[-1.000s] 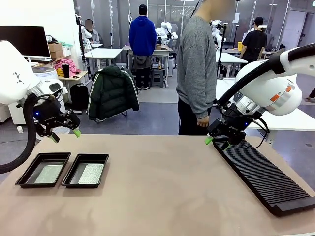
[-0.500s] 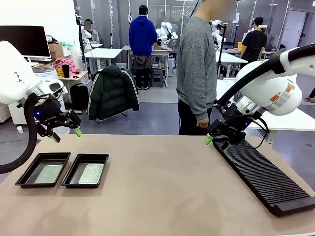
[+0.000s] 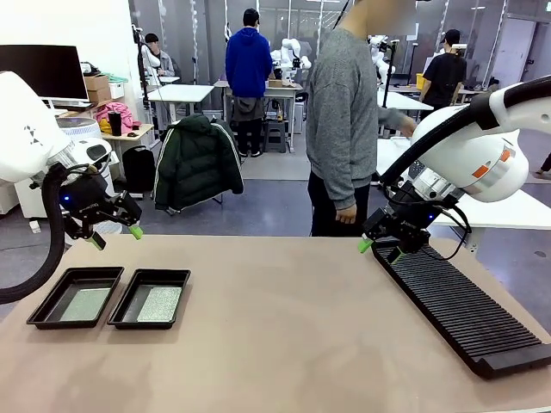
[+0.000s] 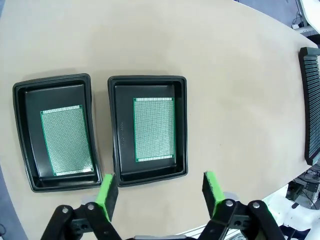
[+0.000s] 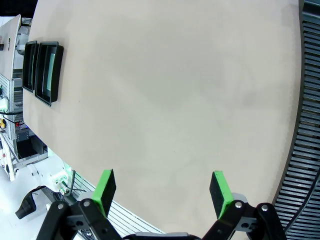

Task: Inspect and transfer BCBs to ESD trays.
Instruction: Pick up the ESD tray and place it on the left side of the table.

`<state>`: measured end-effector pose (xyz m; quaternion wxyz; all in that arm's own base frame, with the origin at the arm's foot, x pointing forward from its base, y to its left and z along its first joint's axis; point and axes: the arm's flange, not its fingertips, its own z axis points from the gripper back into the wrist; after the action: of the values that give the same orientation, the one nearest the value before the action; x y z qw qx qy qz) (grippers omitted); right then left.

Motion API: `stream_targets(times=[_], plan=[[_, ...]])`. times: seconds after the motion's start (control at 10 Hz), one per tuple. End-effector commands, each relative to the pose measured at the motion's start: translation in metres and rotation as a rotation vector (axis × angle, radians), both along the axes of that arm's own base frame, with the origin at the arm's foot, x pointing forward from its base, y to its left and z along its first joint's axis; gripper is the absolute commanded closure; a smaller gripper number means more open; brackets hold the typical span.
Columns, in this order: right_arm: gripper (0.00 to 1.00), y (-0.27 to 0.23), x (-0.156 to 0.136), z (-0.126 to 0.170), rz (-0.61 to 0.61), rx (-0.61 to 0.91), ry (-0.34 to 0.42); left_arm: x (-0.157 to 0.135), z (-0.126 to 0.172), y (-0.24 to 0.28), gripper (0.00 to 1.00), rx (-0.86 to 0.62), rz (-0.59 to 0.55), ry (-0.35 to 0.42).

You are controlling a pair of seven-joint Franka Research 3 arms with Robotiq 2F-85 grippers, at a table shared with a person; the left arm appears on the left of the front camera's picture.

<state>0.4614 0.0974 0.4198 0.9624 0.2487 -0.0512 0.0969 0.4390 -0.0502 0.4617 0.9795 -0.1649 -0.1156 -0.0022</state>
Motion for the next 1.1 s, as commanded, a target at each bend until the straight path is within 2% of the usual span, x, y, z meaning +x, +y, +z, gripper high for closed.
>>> stream_targets(times=[0.0, 1.0], plan=[[0.00, 0.0023, 0.0010, 0.0002, -0.024, -0.005, 0.005, -0.0005, -0.0002, 0.0022, 0.10, 0.006, -0.001, -0.003], [0.00, 0.0023, 0.0010, 0.0002, -0.024, -0.005, 0.005, -0.0005, -0.0002, 0.0022, 0.10, 0.006, -0.001, -0.003]])
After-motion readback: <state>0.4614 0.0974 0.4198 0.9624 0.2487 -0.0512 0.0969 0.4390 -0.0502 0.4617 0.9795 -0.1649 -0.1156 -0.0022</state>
